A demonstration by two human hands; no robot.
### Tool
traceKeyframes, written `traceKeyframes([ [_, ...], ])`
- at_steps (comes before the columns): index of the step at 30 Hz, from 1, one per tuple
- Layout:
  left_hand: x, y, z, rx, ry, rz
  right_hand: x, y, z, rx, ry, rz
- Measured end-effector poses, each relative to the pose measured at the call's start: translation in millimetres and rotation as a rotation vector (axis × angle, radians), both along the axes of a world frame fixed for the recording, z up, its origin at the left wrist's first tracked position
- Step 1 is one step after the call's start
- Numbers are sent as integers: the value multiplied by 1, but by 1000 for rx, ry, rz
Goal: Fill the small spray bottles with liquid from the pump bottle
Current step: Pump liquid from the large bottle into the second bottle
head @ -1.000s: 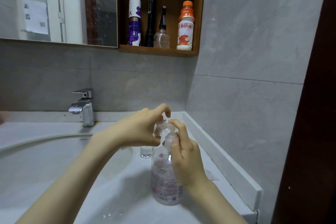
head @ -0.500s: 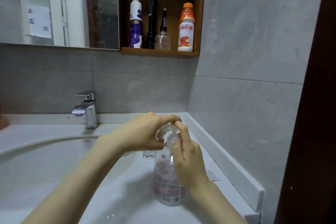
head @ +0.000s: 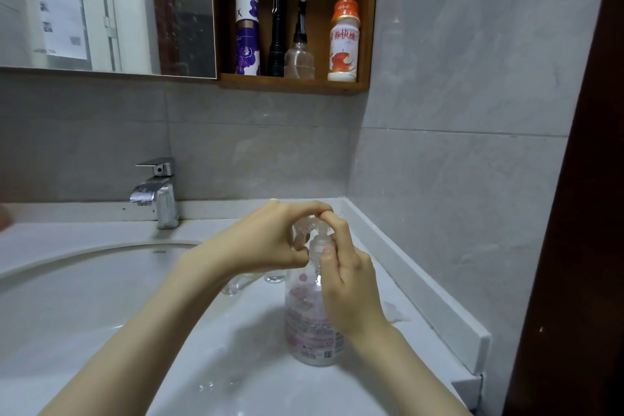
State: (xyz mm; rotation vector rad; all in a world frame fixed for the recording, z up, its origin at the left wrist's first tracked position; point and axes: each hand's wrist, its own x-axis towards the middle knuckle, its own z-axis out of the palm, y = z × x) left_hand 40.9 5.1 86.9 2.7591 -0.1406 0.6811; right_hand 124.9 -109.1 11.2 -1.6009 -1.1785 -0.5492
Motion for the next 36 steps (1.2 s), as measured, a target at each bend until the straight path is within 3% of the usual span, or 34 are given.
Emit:
traceKeyframes([
  [16, -4, 1, 22, -70, 152, -44, -2, 0, 2, -20, 9, 11],
  [36, 2, 3, 6, -103, 59, -52, 0, 2, -1, 12, 8, -1],
])
